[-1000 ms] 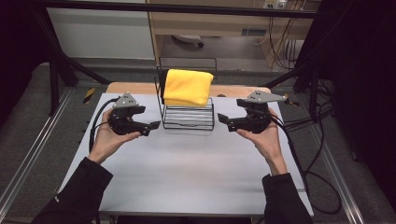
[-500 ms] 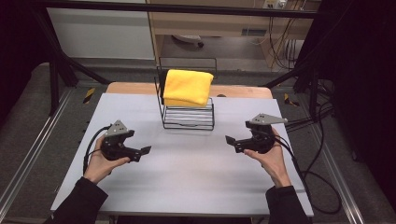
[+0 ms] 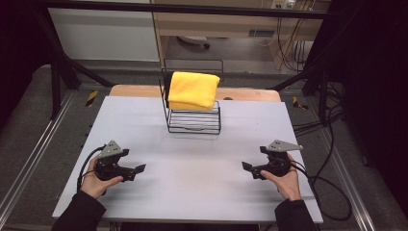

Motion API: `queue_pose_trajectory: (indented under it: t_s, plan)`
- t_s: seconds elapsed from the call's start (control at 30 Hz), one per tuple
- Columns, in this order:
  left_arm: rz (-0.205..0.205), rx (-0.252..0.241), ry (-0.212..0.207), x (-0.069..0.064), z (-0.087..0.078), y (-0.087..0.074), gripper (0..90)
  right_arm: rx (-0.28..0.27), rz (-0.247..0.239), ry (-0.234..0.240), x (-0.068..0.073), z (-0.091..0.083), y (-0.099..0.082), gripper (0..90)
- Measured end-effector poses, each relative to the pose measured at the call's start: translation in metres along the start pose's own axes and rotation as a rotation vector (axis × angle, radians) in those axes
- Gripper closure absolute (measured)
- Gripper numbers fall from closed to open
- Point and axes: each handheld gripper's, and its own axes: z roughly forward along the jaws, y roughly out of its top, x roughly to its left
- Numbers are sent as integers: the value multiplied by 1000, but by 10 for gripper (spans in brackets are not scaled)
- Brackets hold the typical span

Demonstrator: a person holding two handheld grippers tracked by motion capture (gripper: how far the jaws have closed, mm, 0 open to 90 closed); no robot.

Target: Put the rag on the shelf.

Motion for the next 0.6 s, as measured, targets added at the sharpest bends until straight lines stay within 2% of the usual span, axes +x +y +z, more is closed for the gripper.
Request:
queue_pose_trajectory:
  t_s: [0.13, 0.37, 0.6]
  plan:
    - [-3, 10, 0, 1, -3, -9, 71, 4, 1, 4, -4, -7, -13, 7]
    - [-12, -2, -1, 1, -9, -19, 71, 24, 22, -1, -9, -13, -34, 7]
    - [-13, 4, 1, 2, -8, -25, 71, 32, 30, -7, -11, -14, -38, 8]
